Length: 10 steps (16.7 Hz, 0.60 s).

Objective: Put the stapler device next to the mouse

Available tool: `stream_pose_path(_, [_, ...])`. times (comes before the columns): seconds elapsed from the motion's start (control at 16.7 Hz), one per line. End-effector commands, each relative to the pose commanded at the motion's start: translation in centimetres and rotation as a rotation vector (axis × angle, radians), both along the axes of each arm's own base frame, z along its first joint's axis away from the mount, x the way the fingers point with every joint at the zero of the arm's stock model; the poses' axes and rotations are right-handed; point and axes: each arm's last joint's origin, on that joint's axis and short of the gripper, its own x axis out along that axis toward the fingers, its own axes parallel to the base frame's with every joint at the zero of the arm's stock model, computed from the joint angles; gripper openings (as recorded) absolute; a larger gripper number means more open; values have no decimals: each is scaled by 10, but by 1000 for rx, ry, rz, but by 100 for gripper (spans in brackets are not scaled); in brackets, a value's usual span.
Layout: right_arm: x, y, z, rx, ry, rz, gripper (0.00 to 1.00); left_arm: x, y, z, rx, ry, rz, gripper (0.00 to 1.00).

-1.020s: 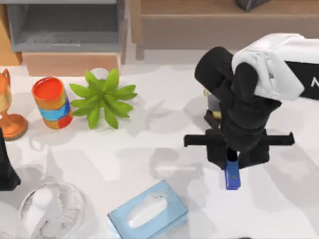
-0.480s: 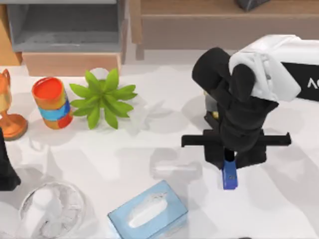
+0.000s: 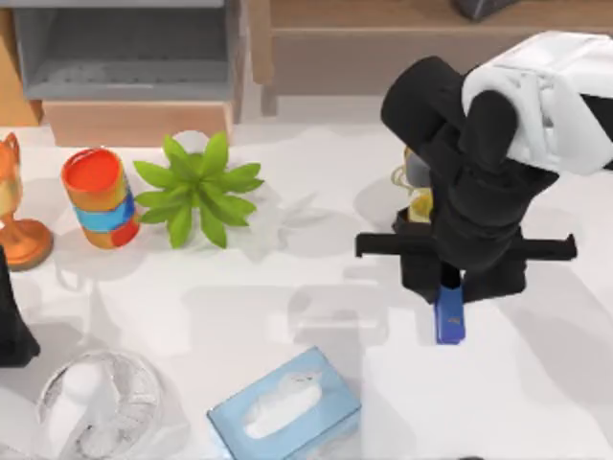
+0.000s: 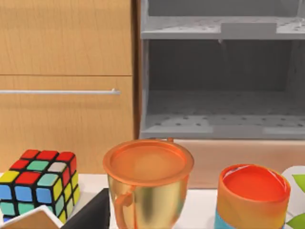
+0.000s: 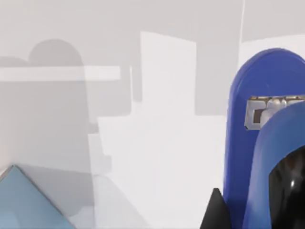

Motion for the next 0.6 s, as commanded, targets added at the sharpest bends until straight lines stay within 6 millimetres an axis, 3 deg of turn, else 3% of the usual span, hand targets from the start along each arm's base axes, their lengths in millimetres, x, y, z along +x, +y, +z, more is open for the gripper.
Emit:
stream_pose_path(0.36, [-2,7,17,48,-62,13,0,0,0,0,0,0,0,100])
stream_pose_path(0.6, [-1,13,14,76,-87,33,0,0,0,0,0,0,0,100])
